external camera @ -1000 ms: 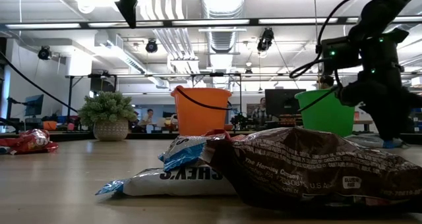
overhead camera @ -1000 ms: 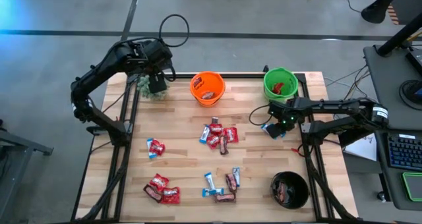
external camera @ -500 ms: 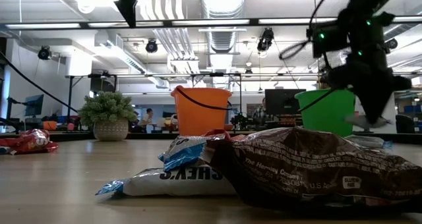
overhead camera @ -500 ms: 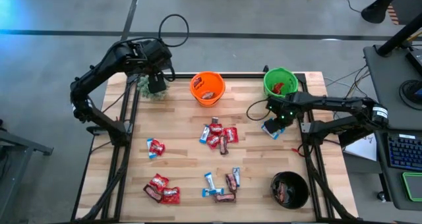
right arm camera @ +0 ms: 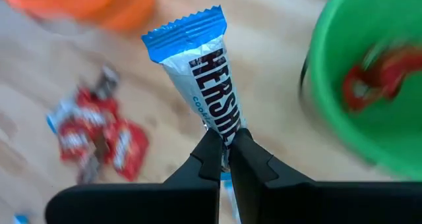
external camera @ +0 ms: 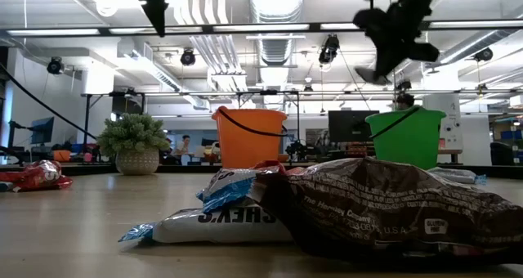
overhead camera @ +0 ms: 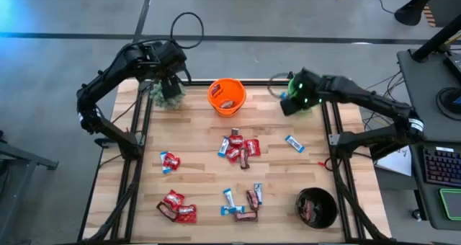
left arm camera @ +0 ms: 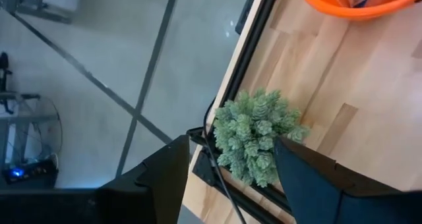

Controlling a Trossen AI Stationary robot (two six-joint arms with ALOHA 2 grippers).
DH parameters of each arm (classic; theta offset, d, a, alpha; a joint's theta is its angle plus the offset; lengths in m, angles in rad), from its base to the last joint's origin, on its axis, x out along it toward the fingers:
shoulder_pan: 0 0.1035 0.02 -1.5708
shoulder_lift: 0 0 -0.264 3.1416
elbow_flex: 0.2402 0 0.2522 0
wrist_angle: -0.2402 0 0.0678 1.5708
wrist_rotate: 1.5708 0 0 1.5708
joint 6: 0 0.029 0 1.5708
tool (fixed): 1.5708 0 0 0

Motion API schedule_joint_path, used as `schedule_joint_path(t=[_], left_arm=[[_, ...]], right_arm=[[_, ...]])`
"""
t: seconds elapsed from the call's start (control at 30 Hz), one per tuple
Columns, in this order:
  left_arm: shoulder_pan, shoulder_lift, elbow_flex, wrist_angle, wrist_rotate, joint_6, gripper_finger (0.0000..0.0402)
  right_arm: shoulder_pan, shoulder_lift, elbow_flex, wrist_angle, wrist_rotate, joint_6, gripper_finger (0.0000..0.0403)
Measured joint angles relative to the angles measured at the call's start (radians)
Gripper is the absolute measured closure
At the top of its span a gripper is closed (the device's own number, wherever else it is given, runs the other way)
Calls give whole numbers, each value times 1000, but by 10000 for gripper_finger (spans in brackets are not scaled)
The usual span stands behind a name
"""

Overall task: Sort candy
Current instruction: Put the white chocolate into the orange bucket

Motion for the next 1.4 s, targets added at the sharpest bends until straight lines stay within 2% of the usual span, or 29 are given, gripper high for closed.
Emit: schedule_joint_path(t=[0.3, 0.47, 0.57, 0.73, 0.97, 1.4], left_arm=[[34, 1, -1, 0, -1, -9, 250], [53, 8, -2, 0, -1, -7, 283], [55, 9, -2, 1, -1, 21, 302], [56, 5, -2, 0, -2, 78, 330], [56, -6, -2, 0, -2, 136, 360], [56, -27, -3, 0, -1, 162, 364]], right_arm=[[-173, 1, 147, 28, 18, -144, 394], [-209, 5, 137, 143, -66, -147, 394], [-209, 37, 135, 208, -115, -149, 394], [-185, 143, 166, 214, -147, -189, 394], [-140, 300, 295, 218, -154, -265, 394], [-26, 541, 552, 216, -201, -364, 394]])
